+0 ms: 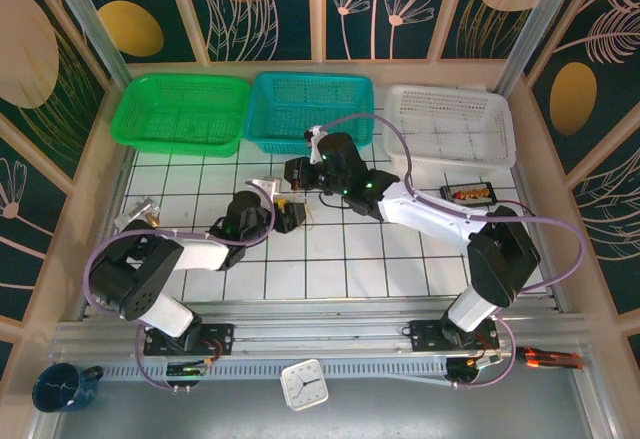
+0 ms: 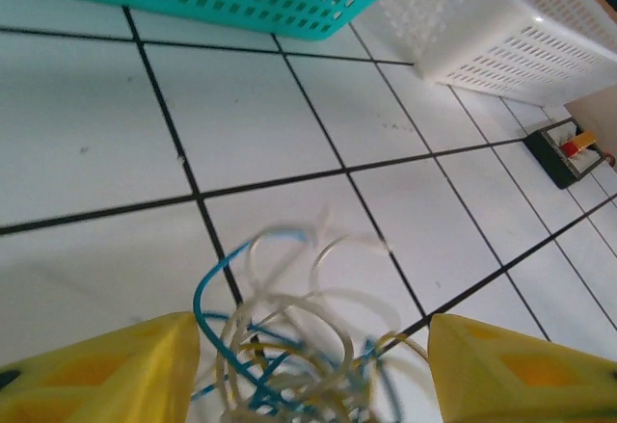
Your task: Untangle the cables
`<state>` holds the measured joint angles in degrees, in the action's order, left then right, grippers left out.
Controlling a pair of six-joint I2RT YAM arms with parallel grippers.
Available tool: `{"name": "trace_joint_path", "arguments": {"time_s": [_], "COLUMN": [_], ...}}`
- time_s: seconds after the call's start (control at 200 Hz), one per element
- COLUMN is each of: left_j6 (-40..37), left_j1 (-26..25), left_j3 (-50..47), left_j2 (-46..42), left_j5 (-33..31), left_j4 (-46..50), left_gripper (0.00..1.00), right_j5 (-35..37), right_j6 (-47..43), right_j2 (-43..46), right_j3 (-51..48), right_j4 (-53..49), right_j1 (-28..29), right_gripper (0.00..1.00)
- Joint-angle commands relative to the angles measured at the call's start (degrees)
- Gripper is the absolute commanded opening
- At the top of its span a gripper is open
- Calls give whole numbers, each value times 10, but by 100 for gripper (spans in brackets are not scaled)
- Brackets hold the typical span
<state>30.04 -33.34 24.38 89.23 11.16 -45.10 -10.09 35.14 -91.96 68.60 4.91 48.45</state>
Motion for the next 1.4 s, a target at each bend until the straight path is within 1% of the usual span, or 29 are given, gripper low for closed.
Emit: {"name": "trace_joint_path", "arguments": {"time_s": [0.0, 0.12, 0.26, 0.385, 0.505, 0.701, 0.716, 0.736, 0.846, 0.966, 1.071, 1.151, 1.161, 1.171, 1.291, 1.396], "left_j6": [3, 5, 5, 5, 8, 13, 13, 14, 21, 23, 25, 26, 26, 25, 22, 30], "left_j1": [-3, -3, -3, -3, -2, -3, -3, -3, -3, -3, -3, -3, -3, -2, -3, -3], "left_j3": [-13, -19, -23, -25, -25, -22, -22, -21, -15, 17, 40, 58, 61, 63, 88, 99], "left_j2": [17, 27, 27, 32, 37, 31, 30, 27, 7, -13, -23, -29, -30, -30, -39, -55], "left_j5": [8, 10, 10, 10, 12, 15, 16, 16, 19, 14, 18, 15, 16, 16, 21, 27], "left_j4": [-42, -48, -51, -52, -55, -55, -53, -51, -34, 36, 73, 102, 106, 111, 150, 165], "left_gripper": [58, 57, 56, 56, 55, 56, 57, 58, 64, 74, 82, 91, 96, 98, 99, 99], "right_j5": [-17, -14, -17, -32, -27, -27, -28, -28, -24, -8, 7, 18, 21, 23, 49, 68], "right_j6": [9, 5, 15, 28, 27, 28, 29, 29, 31, 27, 22, 22, 24, 25, 38, 38], "right_j2": [36, 58, 94, 121, 142, 170, 172, 175, 185, 195, 195, 192, 191, 190, 173, 139], "right_j3": [36, 59, 73, 76, 79, 82, 82, 80, 76, 70, 69, 64, 63, 61, 41, 34], "right_j4": [6, -2, 3, 15, 6, -14, -14, -13, -19, -28, -41, -46, -46, -46, -26, -8], "right_j1": [2, -3, -30, -63, -93, -167, -168, -188, -247, -310, -365, -403, -407, -411, -446, -460], "right_gripper": [0, 0, 0, 0, 0, 0, 0, 0, 0, 0, 0, 0, 0, 0, 0, 0]}}
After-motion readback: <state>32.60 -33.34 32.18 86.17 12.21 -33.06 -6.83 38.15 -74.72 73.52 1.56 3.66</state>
